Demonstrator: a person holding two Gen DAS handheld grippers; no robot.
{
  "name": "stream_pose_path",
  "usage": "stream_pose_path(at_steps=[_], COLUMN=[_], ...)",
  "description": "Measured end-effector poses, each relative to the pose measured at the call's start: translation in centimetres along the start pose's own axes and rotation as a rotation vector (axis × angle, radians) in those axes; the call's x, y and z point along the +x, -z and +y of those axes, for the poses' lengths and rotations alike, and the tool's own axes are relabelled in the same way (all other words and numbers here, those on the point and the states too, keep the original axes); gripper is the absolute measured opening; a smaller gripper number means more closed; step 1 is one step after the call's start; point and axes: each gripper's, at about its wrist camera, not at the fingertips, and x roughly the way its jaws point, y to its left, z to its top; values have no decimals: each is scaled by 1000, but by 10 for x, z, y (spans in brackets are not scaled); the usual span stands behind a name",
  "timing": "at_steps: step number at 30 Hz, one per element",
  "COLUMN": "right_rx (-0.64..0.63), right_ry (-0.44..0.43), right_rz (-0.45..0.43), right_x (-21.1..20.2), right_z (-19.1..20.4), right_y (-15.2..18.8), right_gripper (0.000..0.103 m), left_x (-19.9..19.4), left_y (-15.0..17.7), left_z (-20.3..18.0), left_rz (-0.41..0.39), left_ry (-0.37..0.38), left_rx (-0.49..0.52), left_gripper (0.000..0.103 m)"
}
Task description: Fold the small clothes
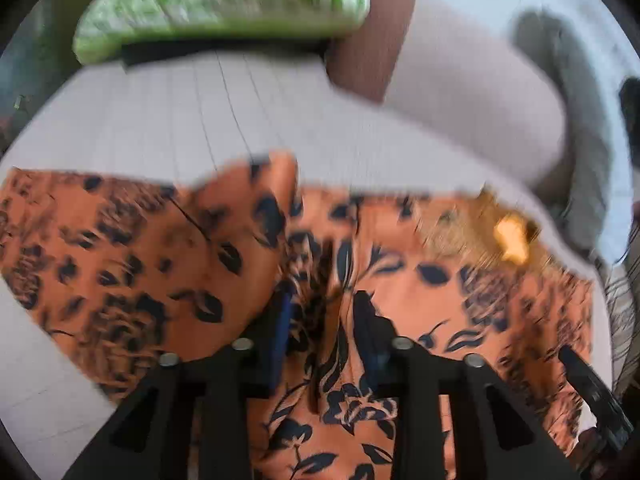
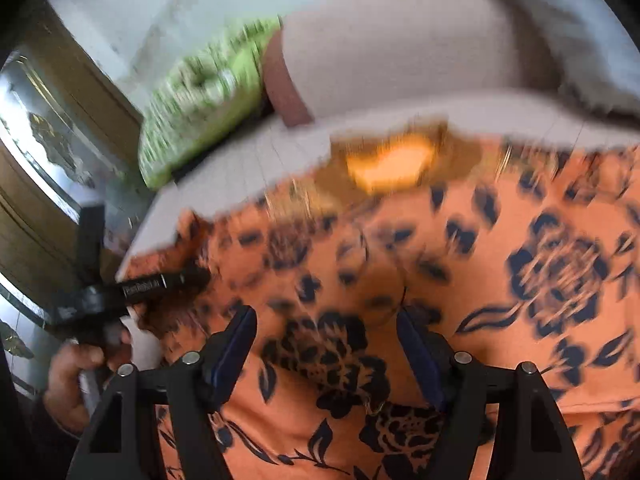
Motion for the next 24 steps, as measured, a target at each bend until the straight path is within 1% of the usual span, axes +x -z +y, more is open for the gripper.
stream_pose_path(at_steps=[1, 2, 3, 4, 5, 6, 7, 8, 9, 10, 11, 12, 13, 14, 15, 16, 17, 18, 19, 20, 21, 22, 23, 24], right_rx=[11, 47, 72, 122, 192, 244, 310, 332, 344, 365, 426, 494, 557, 583, 545, 504, 458, 422, 388, 312, 293, 312, 387, 426], right_ry=[8, 33, 52, 83, 97, 60, 15, 48, 88, 127, 80, 34, 20, 21, 64, 97, 87, 43, 14, 13, 65, 134, 232, 271], right_rz=[-12, 7, 39, 67, 82, 65, 29, 5, -15, -30, -36, -30, -25, -39, -65, -76, -91, -110, -115, -101, -80, -49, -3, -1], right_x=[-4, -5, -3, -1, -3, -10, -25, -38, -49, -59, -69, -73, -77, -84, -92, -98, -102, -104, -105, -99, -93, -85, -76, -77], right_z=[-4, -16, -28, -48, -68, -82, -100, -113, -125, -141, -171, -189, -201, -207, -201, -191, -175, -161, -151, -137, -135, -141, -156, -162], right_y=[-2, -3, -3, 0, 3, 6, 8, 10, 11, 14, 20, 23, 25, 24, 19, 15, 11, 8, 6, 4, 4, 5, 12, 17], right_gripper=[78, 79, 79, 79, 78, 77, 77, 77, 77, 72, 61, 34, 28, 28, 32, 55, 69, 84, 84, 83, 83, 83, 83, 81], left_x=[-12, -23, -30, -31, -24, -10, 6, 22, 31, 27, 23, 19, 14, 3, -6, -20, -42, -58, -71, -85, -98, -111, -121, -129], left_y=[0, 3, 7, 9, 13, 16, 21, 26, 30, 31, 31, 32, 31, 31, 29, 28, 30, 29, 28, 27, 26, 26, 27, 30], left_z=[-3, -6, -11, -17, -26, -33, -36, -36, -37, -38, -39, -37, -34, -30, -29, -22, -3, 9, 22, 42, 67, 92, 123, 160], left_rz=[-35, -63, -78, -71, -39, 10, 64, 122, 139, 101, 84, 89, 90, 79, 56, 27, -2, -31, -54, -83, -115, -140, -162, -186], left_ry=[15, 36, 59, 68, 67, 37, -22, -68, -71, -66, -66, -57, -46, -30, -11, 7, 29, 58, 84, 110, 120, 117, 113, 115], left_rx=[18, 41, 68, 96, 141, 191, 218, 227, 234, 238, 235, 220, 206, 192, 187, 181, 167, 135, 94, 29, -54, -134, -228, -335], left_gripper=[40, 46, 48, 54, 59, 59, 59, 58, 59, 59, 59, 59, 59, 59, 59, 59, 61, 62, 64, 66, 67, 71, 76, 76])
